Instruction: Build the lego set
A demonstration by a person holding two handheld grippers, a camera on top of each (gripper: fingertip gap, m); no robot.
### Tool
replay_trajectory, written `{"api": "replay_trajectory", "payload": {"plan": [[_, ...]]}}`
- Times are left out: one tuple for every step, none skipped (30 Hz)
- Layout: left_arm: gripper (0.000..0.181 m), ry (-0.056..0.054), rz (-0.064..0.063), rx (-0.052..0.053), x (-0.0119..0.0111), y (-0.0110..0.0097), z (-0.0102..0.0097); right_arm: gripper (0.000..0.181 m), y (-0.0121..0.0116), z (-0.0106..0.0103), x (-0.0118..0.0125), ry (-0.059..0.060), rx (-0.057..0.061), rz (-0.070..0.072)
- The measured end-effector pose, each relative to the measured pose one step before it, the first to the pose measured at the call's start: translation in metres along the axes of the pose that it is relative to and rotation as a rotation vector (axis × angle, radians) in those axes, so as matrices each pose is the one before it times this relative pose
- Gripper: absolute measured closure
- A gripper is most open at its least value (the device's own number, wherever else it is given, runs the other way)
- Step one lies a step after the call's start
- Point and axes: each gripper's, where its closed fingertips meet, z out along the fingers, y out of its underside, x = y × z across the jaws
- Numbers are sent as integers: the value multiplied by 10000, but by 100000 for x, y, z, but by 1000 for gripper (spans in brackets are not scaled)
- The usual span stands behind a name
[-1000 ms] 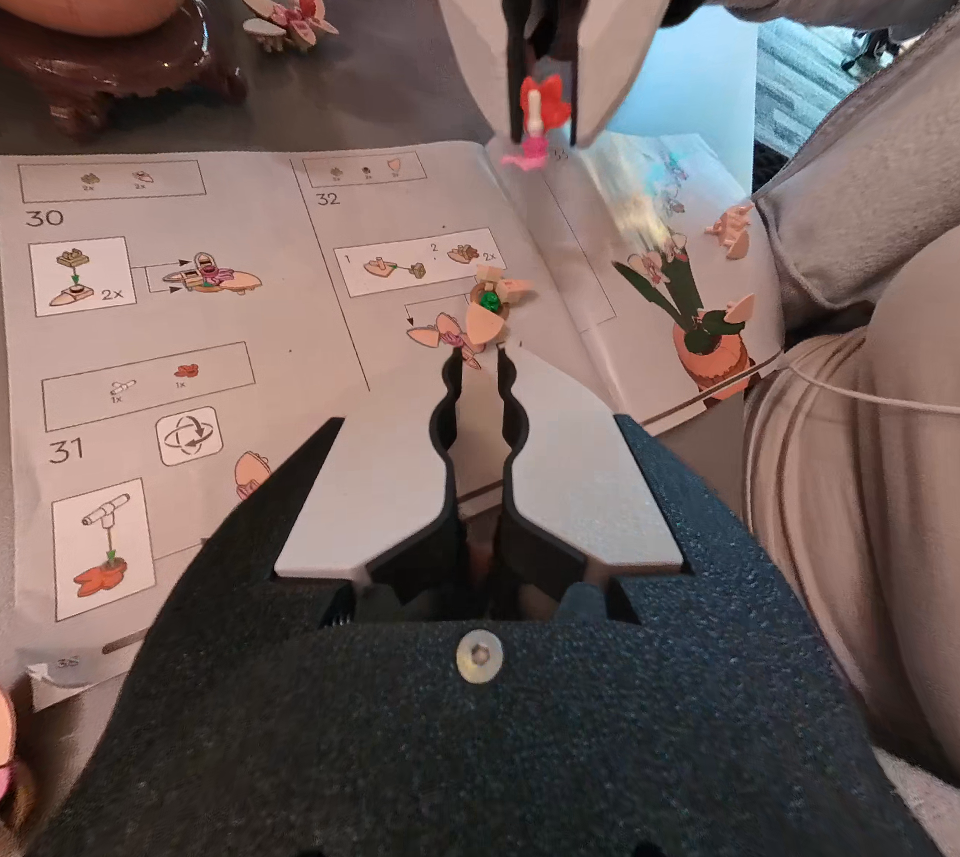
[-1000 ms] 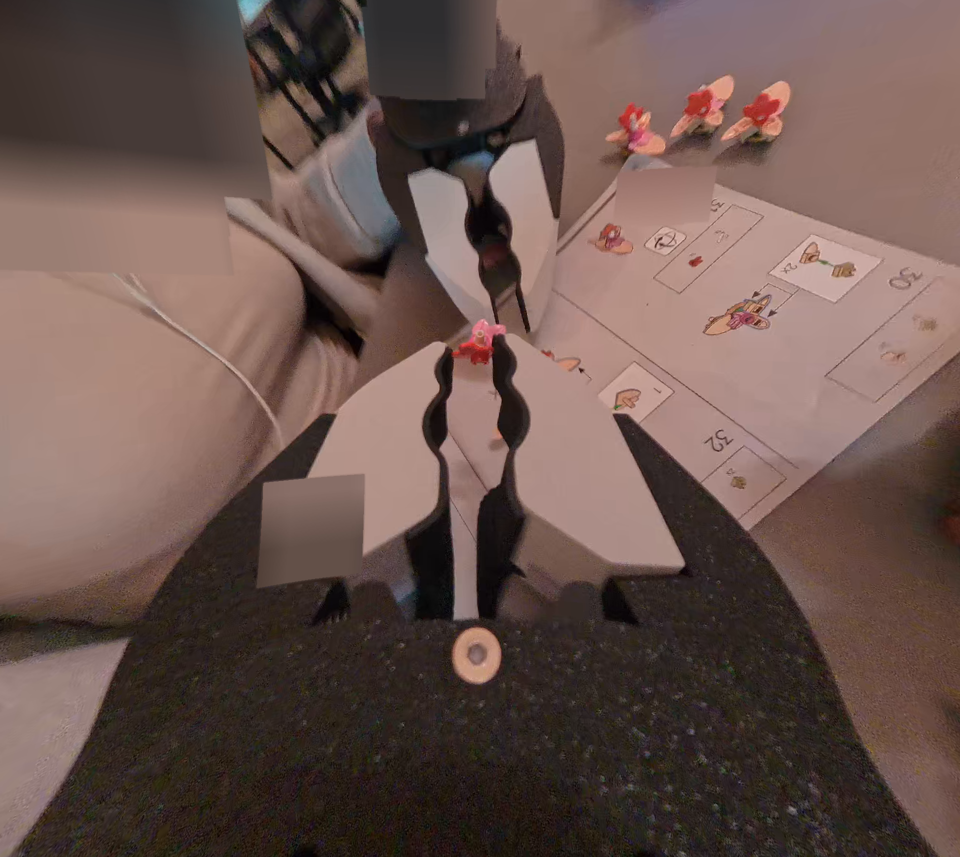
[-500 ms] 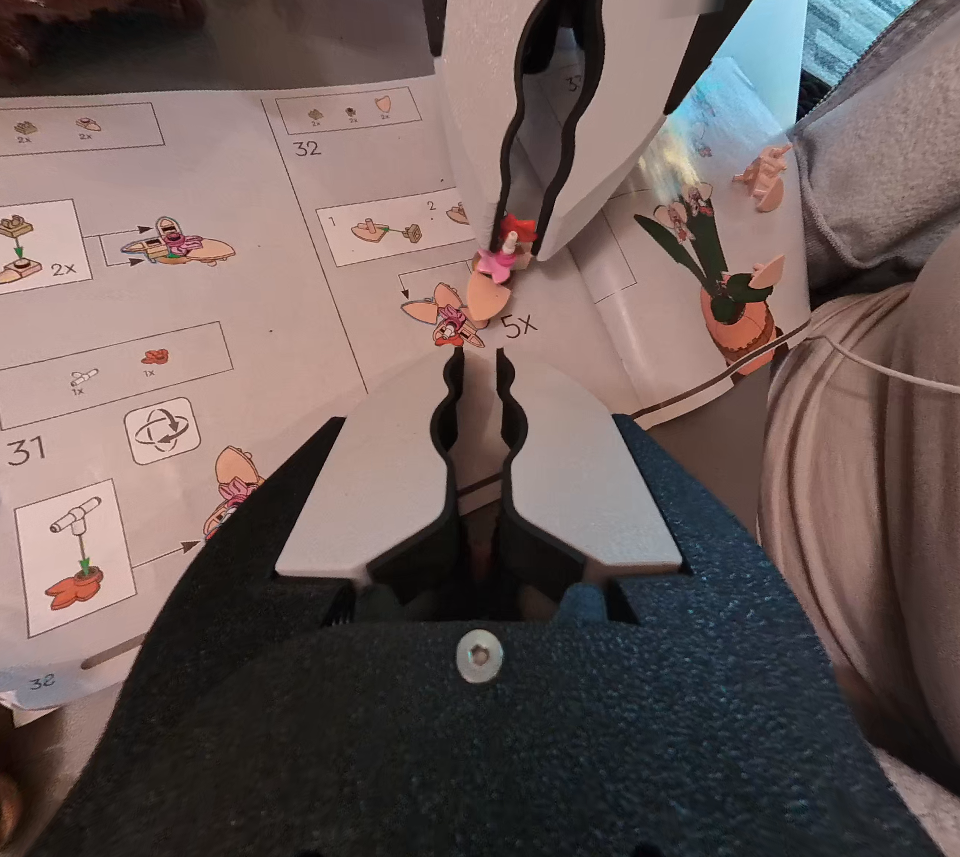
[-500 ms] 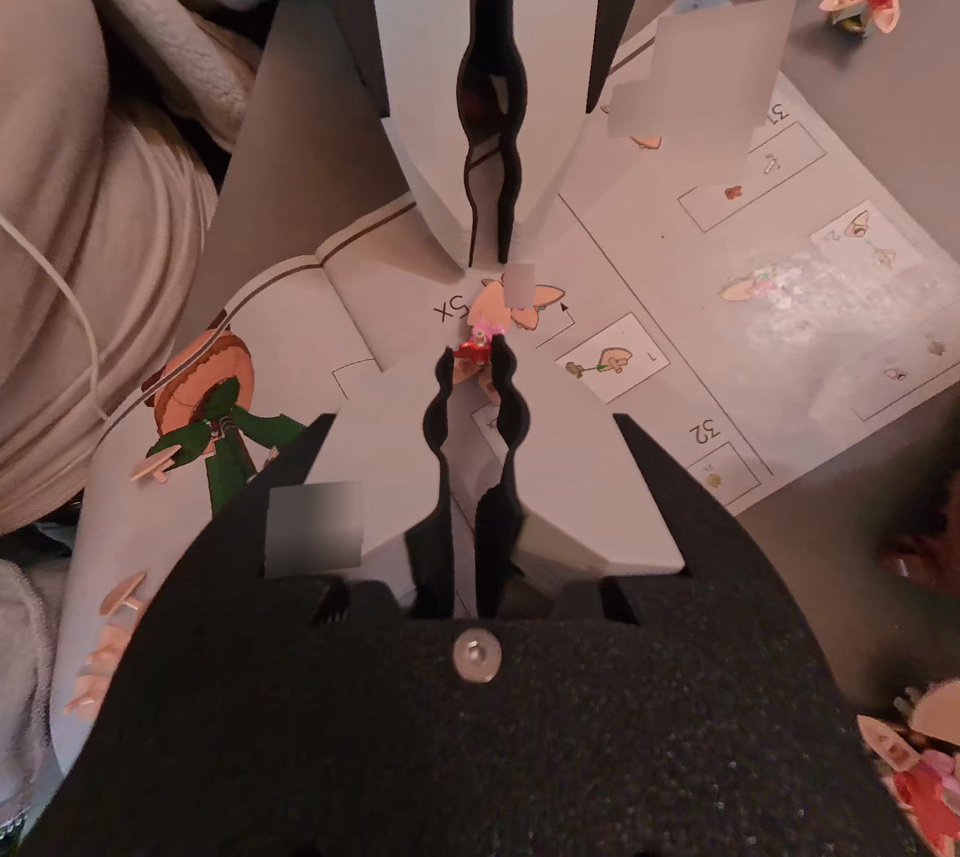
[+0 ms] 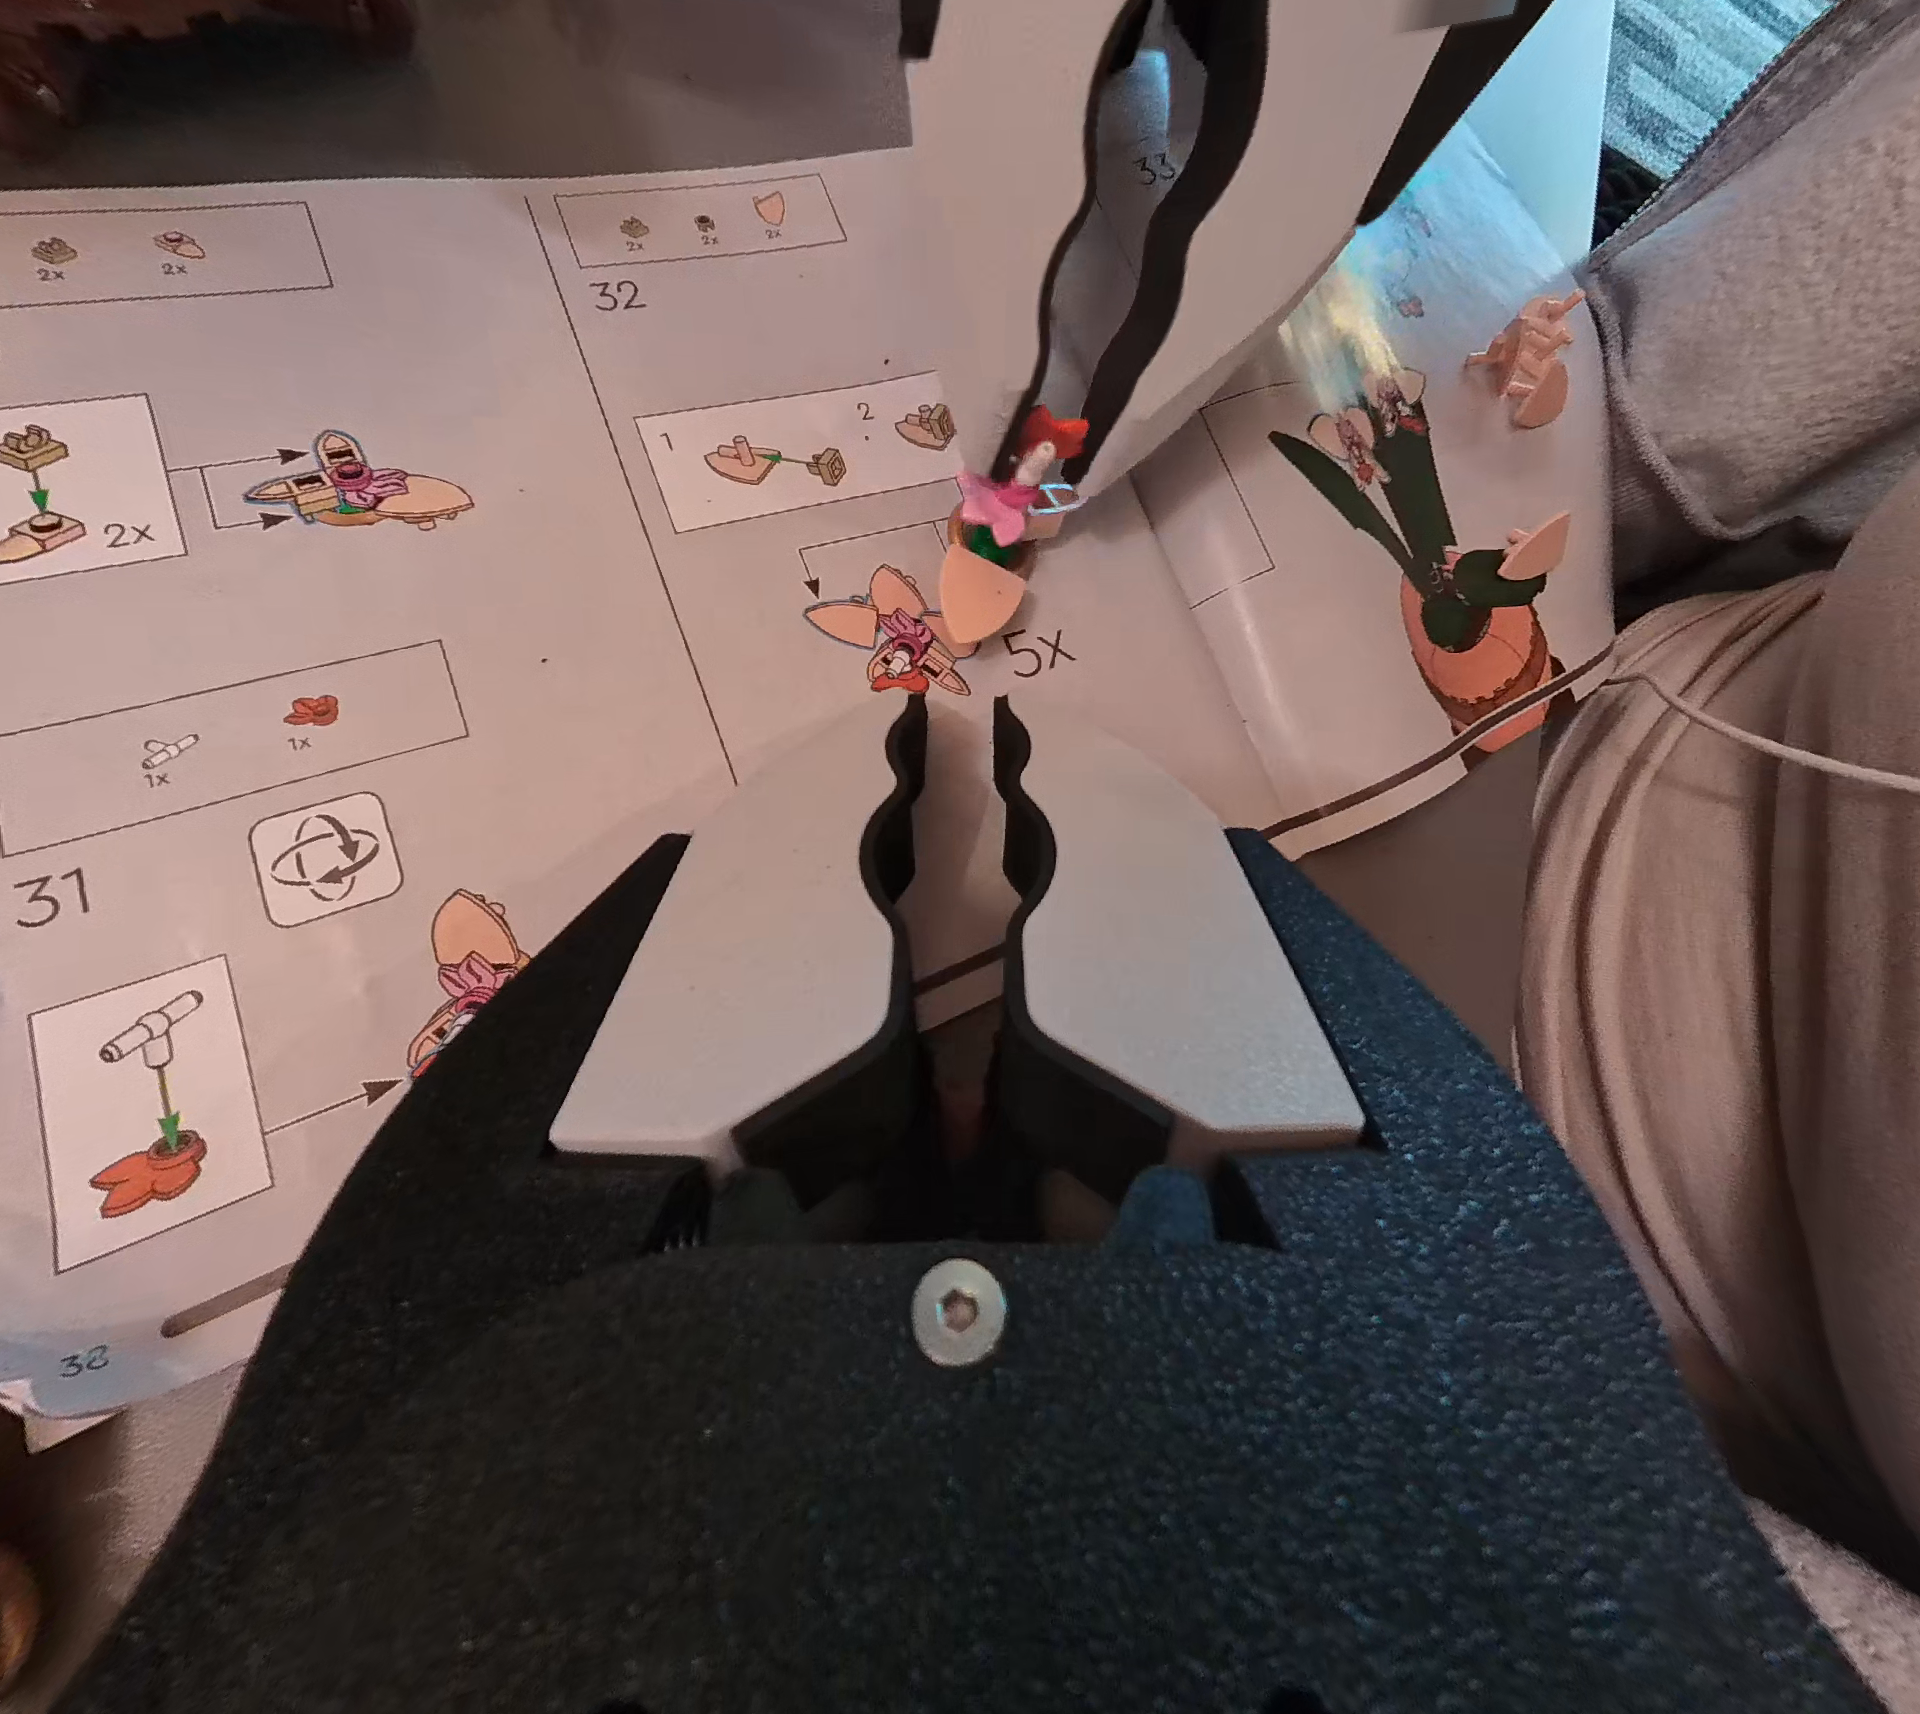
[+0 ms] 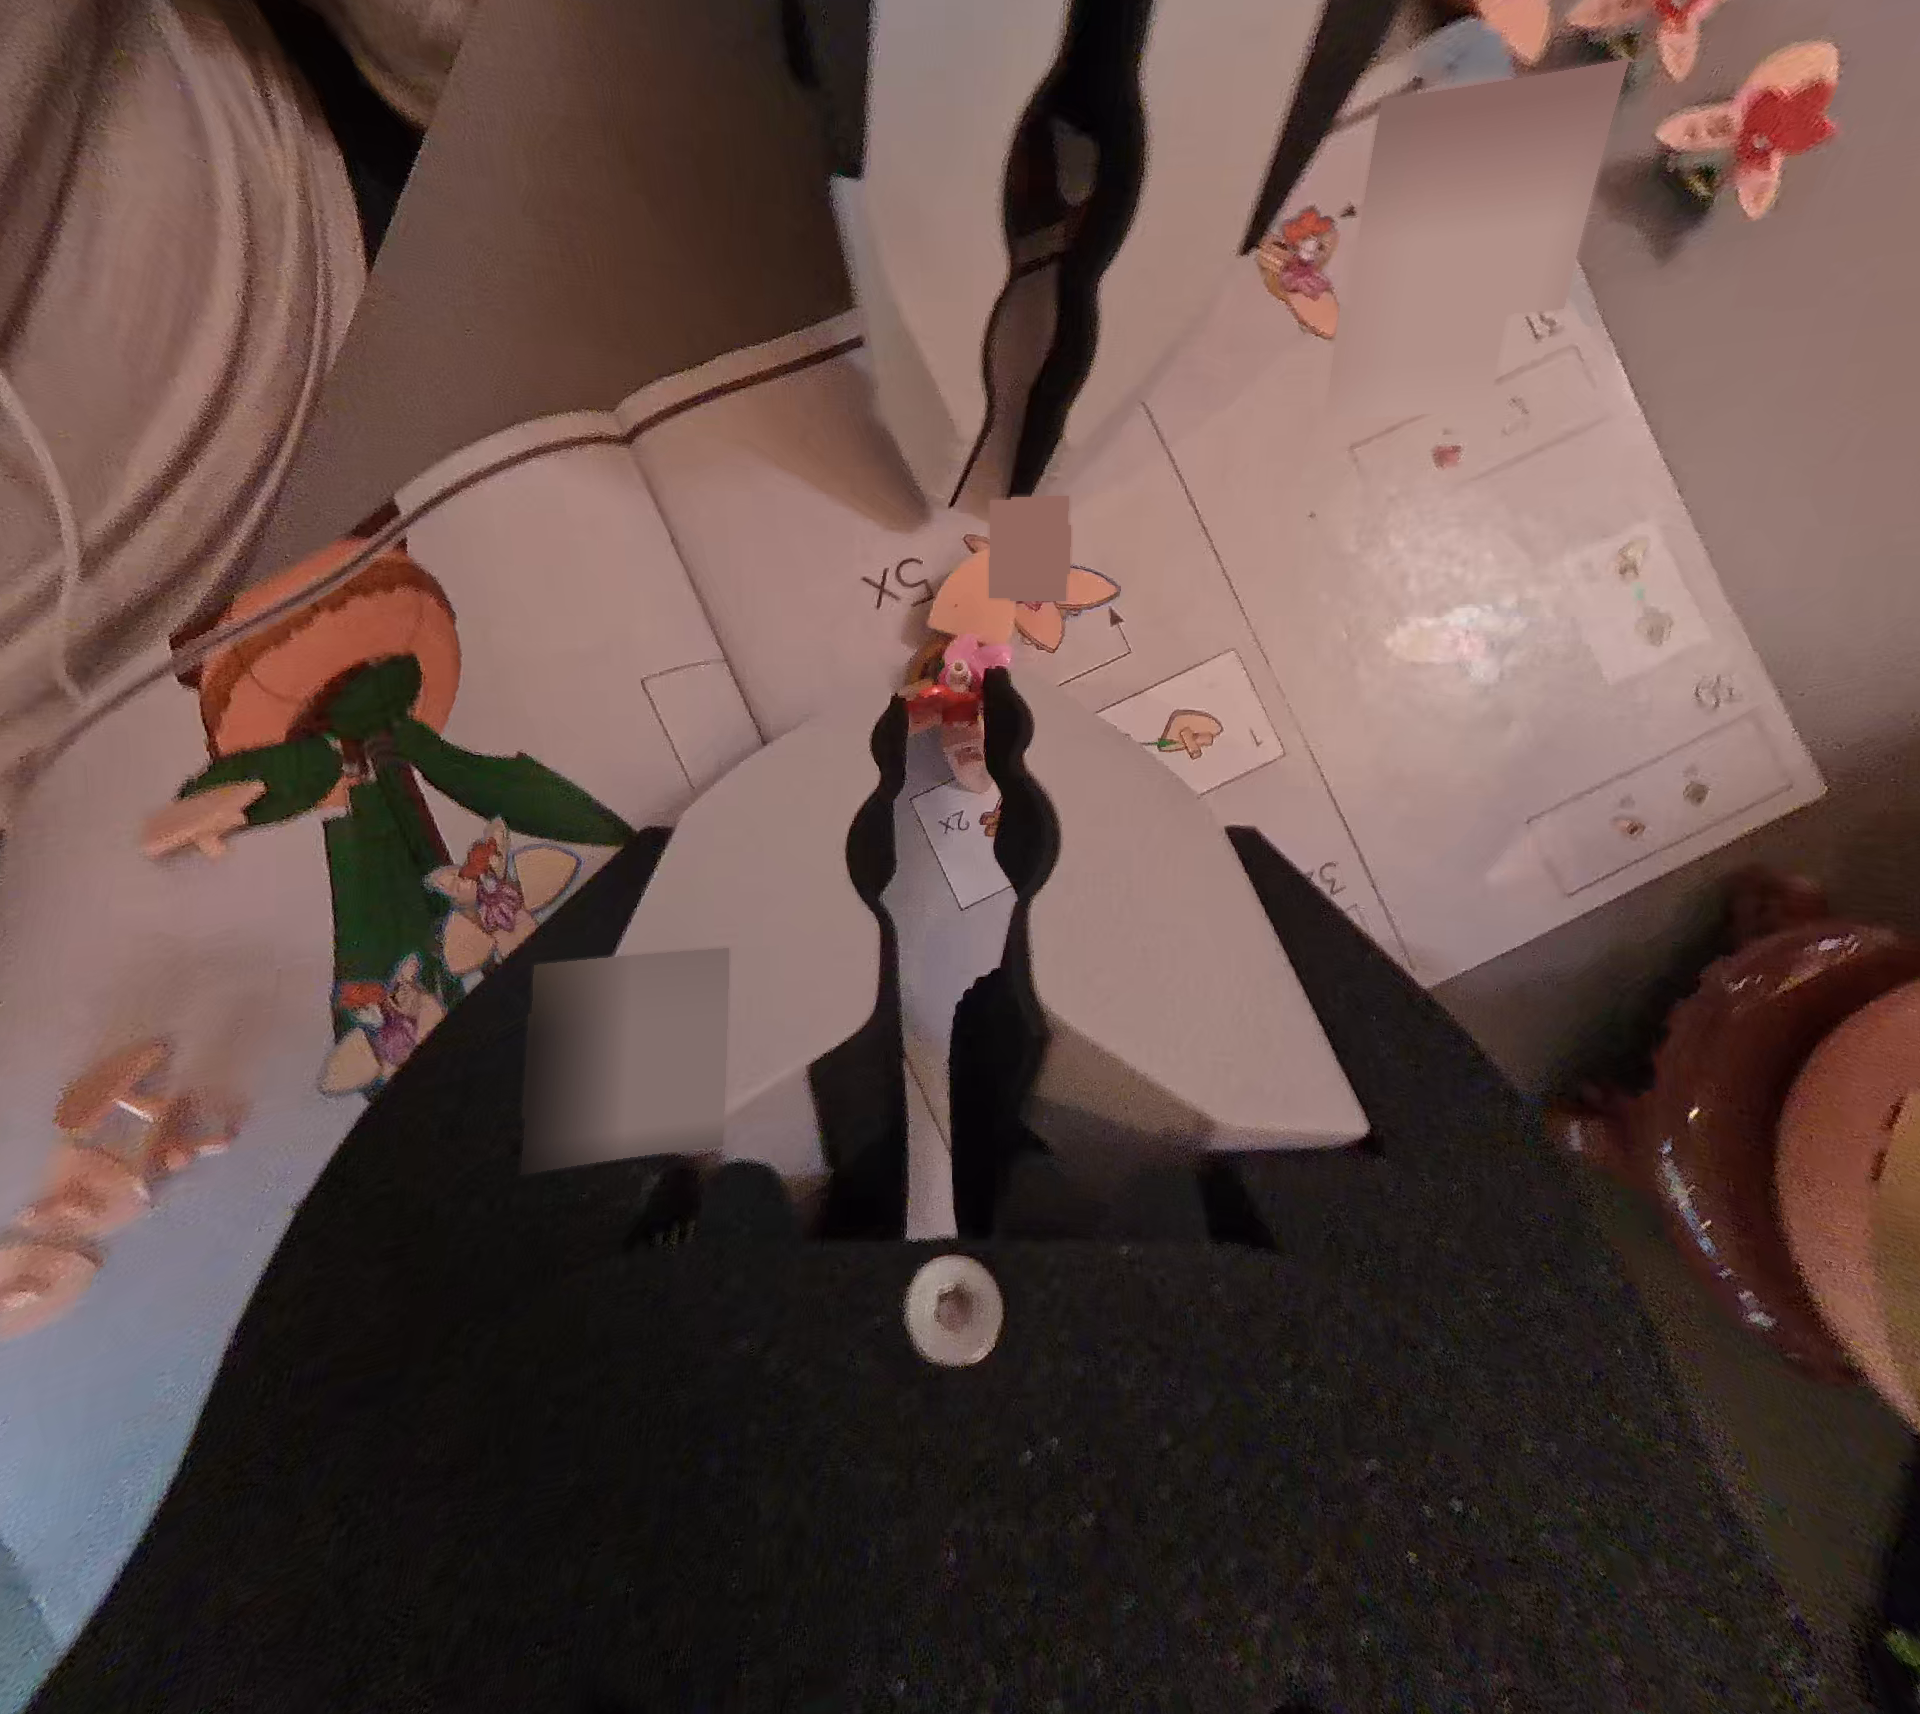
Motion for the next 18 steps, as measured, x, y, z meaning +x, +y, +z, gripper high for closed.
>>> {"api": "replay_trajectory", "payload": {"plan": [[169,5,-8,-2,13,3,-2,167,-19,22,-174,-133,-58,-451],[169,0,-2,-1,-11,-4,0,167,-133,2,-96,-148,24,-401],[169,-7,7,-1,7,5,5,168,-171,-42,-101,-220,42,-383],[169,-10,9,-3,2,8,3,168,-107,-40,-20,-236,-2,-328],[169,-8,6,-4,-6,3,3,168,-46,-36,87,-218,-45,-239],[169,0,2,-1,7,0,5,168,-38,-22,-61,-341,-30,-220],[169,9,-6,-1,3,-4,-1,167,-1,-7,6,-299,0,-212],[169,13,-15,1,6,-5,-5,168,81,14,161,-173,-36,-187],[169,15,-17,1,-1,4,-4,168,102,36,-13,-271,-57,-154],[169,14,-13,0,6,-4,-5,168,116,58,-17,-255,-54,-105],[169,21,-4,0,21,2,-6,167,212,83,135,-130,-102,-48],[169,18,1,-4,16,6,9,167,158,119,-48,-218,-52,-48],[170,15,1,-6,26,6,2,167,43,133,-73,-193,19,-36],[170,19,2,-2,22,2,-1,167,-38,119,11,-93,75,-50],[170,17,-2,-2,23,3,-1,167,-67,76,-32,-98,86,-40],[170,11,-9,0,5,4,-11,167,-4,43,50,-31,31,-22],[170,16,-18,1,-3,-3,1,167,93,-1,122,13,-35,-11],[170,21,-23,3,12,1,-3,167,45,-34,22,-45,2,-12]]}}
